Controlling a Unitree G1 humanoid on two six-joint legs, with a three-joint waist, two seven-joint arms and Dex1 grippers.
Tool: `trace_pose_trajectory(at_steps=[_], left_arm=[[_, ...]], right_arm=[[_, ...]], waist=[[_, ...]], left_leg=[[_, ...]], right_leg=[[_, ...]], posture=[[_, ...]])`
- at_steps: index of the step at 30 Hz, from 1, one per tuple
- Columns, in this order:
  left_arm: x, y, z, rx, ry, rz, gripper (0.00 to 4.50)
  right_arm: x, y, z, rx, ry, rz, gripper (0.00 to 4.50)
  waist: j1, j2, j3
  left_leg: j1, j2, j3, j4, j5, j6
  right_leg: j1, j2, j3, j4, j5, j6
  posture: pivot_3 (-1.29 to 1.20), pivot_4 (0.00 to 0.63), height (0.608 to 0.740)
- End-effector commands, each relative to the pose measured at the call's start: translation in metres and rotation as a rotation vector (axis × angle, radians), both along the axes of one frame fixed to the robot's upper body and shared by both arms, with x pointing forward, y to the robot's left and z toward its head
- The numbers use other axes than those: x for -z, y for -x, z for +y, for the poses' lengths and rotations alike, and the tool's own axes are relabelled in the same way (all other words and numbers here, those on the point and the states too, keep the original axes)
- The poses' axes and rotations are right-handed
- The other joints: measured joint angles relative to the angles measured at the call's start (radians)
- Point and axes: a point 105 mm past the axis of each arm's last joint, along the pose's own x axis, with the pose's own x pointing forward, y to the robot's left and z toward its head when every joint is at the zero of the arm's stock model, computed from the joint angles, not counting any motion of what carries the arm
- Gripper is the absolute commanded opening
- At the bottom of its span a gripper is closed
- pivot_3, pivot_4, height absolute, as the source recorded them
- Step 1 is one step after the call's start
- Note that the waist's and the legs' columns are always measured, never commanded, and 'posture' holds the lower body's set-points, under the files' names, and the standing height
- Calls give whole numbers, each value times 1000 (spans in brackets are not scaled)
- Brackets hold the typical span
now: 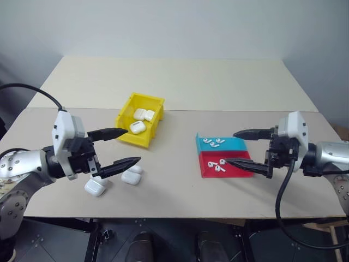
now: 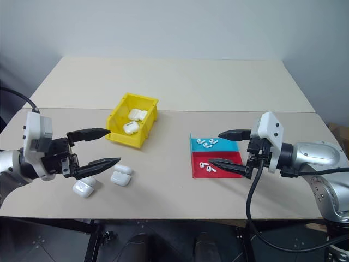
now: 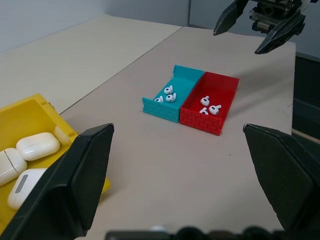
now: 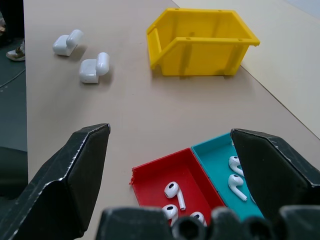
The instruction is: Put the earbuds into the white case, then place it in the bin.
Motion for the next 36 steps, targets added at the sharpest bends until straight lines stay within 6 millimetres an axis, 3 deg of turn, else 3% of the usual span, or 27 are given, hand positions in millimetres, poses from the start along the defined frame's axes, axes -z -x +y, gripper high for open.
trace_pose_trajectory(at_steps=[1, 9, 12, 15, 19, 22, 25, 36], left_arm=[[-9, 5, -1, 22, 11, -33, 4500], [-11, 0, 3, -23, -12, -17, 4500], [-18, -7, 5, -112, -28, -108, 4500], [-28, -3, 9, -104, -31, -145, 4500], [-29, -6, 20, -204, -115, -79, 4500], [-3, -5, 29, -270, -370, 213, 4500], [6, -2, 40, -323, -529, 376, 4500], [10, 6, 68, -547, -726, 732, 4500]], right_arm=[[-10, 2, 1, -12, 4, -41, 4486], [-11, 1, 0, 2, 6, -47, 4486], [-12, -3, -1, 15, 17, -47, 4486], [-17, -9, -1, 47, 18, -71, 4486], [-21, -11, -1, 76, 26, -78, 4486], [-21, -11, -2, 113, 32, -88, 4486], [-20, -11, -1, 145, 41, -83, 4486], [-8, 0, 4, 159, 100, -24, 4486]], waist=[[0, 0, 0], [0, 0, 0], [0, 0, 0], [-4, 0, 0], [-4, 0, 0], [-3, -2, 1], [-3, -1, 1], [-7, -2, 1]], left_leg=[[0, 0, 0, 0, 0, 0], [0, 0, 0, 0, 0, 0], [0, 0, 0, 0, 0, 0], [0, 0, 0, 0, 0, 0], [0, 0, 0, 0, 0, 0], [0, 0, 0, -1, 0, 0], [0, 0, 1, -1, 0, 0], [-1, 0, 1, -2, 0, 0]], right_leg=[[0, 0, 0, 0, 0, 0], [0, 0, 0, 0, 0, 0], [0, 0, 0, 0, 0, 0], [0, 0, 0, 0, 0, 0], [-1, 0, 0, 0, 0, 0], [-1, 0, 0, 0, 0, 0], [-1, -1, 0, 0, 0, 0], [-2, 0, 1, 1, -1, 0]], posture=[[0, 150, 740], [0, 150, 740], [0, 150, 740], [0, 150, 740], [0, 150, 740], [0, 150, 740], [0, 150, 740], [0, 150, 740]])
